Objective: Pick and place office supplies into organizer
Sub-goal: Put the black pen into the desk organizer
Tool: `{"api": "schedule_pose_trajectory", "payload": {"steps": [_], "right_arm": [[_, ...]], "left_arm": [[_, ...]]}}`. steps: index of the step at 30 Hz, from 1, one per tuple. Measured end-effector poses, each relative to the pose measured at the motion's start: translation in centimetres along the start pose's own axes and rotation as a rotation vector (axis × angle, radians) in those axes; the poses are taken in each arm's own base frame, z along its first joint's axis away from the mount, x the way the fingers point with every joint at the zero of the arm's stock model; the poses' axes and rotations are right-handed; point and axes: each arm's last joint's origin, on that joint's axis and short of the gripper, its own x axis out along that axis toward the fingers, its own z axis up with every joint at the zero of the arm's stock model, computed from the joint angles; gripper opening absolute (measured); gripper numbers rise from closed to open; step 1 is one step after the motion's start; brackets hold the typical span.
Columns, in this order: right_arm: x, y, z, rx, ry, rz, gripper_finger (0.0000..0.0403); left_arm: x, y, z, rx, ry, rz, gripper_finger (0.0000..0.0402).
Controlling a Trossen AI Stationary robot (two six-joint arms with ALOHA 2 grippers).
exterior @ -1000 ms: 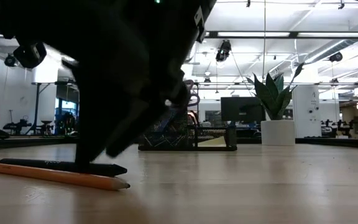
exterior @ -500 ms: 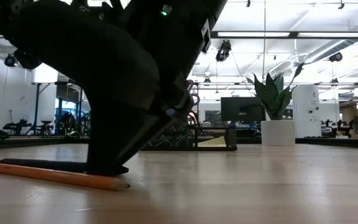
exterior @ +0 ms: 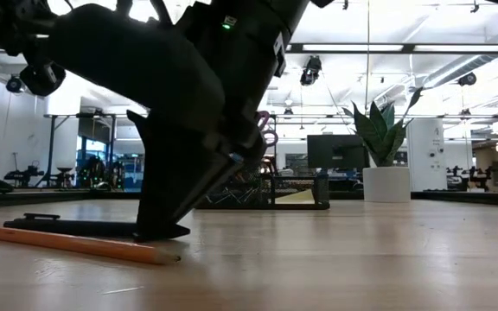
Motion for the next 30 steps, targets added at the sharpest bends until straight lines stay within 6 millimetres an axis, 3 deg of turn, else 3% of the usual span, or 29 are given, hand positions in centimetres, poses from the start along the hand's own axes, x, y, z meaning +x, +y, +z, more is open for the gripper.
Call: {"api": "schedule_pose_trajectory", "payload": {"steps": [9,13,19,24,27,30], "right_arm": [[-1.0,-1.3,2.5,0.111,-0.080,-0.025,0.0015],[-3.7,-2.2,4.2,0.195,-0.151,-0.096,0.0014],[-6.7,-4.0,4.6,0.288,-0.171,-0.346,0.0014],[-10.6,-6.2,5.8,0.410,-0.266,-0.462,0.0014],[-11.3,-8.0,6.4,0.462,-0.328,-0.540,0.0013],[-12.0,-11.2,7.6,0.530,-0.360,-0.594,0.0013]], "left_arm": [[0.0,0.0,0.0,0.000,0.000,0.000,0.0066],[0.0,0.0,0.0,0.000,0.000,0.000,0.0066],[0.0,0.0,0.0,-0.001,0.000,-0.001,0.0066],[0.0,0.0,0.0,-0.003,0.000,-0.001,0.0066],[0.0,0.0,0.0,-0.004,-0.001,-0.001,0.0066],[-0.1,0.0,0.0,-0.005,-0.005,-0.004,0.0066]]}}
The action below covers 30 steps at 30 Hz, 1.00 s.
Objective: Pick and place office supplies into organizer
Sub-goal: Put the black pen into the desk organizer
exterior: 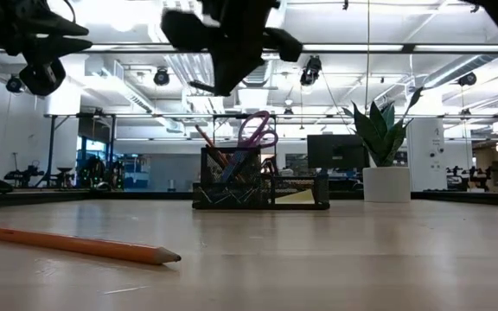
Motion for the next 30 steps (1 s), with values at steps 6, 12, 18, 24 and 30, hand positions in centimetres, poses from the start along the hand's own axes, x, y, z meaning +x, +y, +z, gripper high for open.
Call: {"api": "schedule_pose_trajectory", "payload": {"steps": [6,12,18,24,30], "right_arm": [[5.3,-2.9,3.5,-0.126,0.008,-0.078,0.0013],[8.0,-3.9,5.5,-0.248,0.027,0.019,0.0013],[9.7,-4.0,4.3,-0.233,0.044,0.021,0.0013],[10.4,-3.5,3.7,-0.200,0.013,0.060,0.0013],[8.5,-4.2,5.0,-0.176,-0.057,0.019,0.0013]], "left_arm": [[-0.1,0.0,0.1,-0.003,-0.008,-0.005,0.0066],[-0.2,0.0,0.1,0.010,-0.011,-0.007,0.0066],[-0.1,0.0,0.0,0.123,-0.009,0.010,0.0066],[0.2,0.1,0.0,0.133,-0.015,0.064,0.0066],[1.5,0.2,-0.4,0.146,0.011,0.180,0.0066]]}}
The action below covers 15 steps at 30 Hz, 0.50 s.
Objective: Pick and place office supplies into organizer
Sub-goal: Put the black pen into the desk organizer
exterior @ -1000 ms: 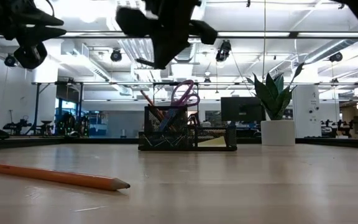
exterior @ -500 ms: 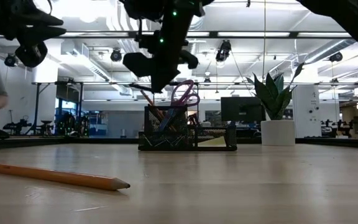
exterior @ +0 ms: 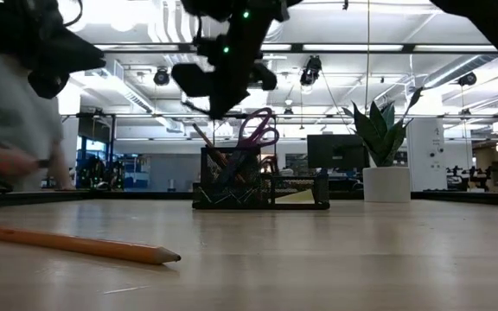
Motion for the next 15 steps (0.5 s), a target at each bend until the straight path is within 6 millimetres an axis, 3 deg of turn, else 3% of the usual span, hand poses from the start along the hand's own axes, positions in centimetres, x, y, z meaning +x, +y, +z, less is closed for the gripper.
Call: {"api": "schedule_pose_trajectory", "payload": {"steps": [4,9,15], "right_arm": [[-1.3,-0.9,0.4,0.004,-0.027,-0.017,0.0013],[-2.2,-1.8,-0.6,-0.037,0.012,0.021,0.0013],[-3.8,-3.4,-1.0,-0.053,0.006,0.122,0.0013]], "left_arm": [[1.6,-0.3,0.5,-0.006,-0.070,0.128,0.0066],[3.7,-0.3,2.3,-0.051,-0.223,0.185,0.0066],[6.2,0.9,3.2,-0.053,-0.167,0.056,0.0066]]}}
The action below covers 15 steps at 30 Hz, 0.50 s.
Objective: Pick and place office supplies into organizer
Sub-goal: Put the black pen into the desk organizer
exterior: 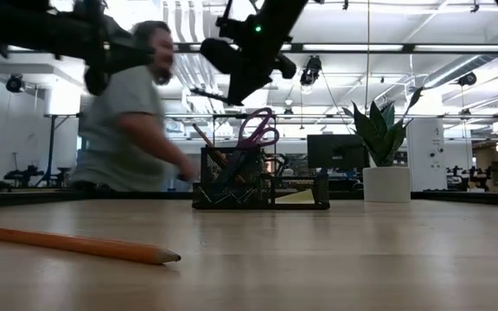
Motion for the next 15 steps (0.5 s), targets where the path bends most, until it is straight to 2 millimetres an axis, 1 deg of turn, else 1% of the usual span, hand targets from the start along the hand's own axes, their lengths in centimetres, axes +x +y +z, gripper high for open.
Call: {"api": "schedule_pose_trajectory", "payload": {"steps": [2,4,7,10,13,15], "right_arm": [[-0.5,-0.4,-0.2,-0.003,-0.017,0.027,0.0013],[-0.6,-0.7,-0.5,-0.009,-0.034,0.036,0.0013],[-0.1,-1.0,-0.9,-0.013,-0.062,0.066,0.0013],[0.5,-1.2,-1.1,-0.009,-0.074,0.085,0.0013],[0.8,-1.4,-1.1,-0.009,-0.079,0.083,0.0013],[1.0,-1.6,-1.0,-0.019,-0.090,0.084,0.0013]], "left_arm": [[0.8,0.7,0.8,-0.006,-0.025,-0.014,0.0066],[1.6,1.9,1.2,-0.008,0.001,-0.002,0.0066],[2.8,3.9,1.1,-0.049,0.083,-0.030,0.0066],[3.8,5.4,1.6,-0.077,0.057,-0.055,0.0066],[4.4,5.8,2.6,-0.069,-0.008,-0.185,0.0066],[4.9,5.9,2.6,-0.066,0.010,-0.228,0.0066]]}}
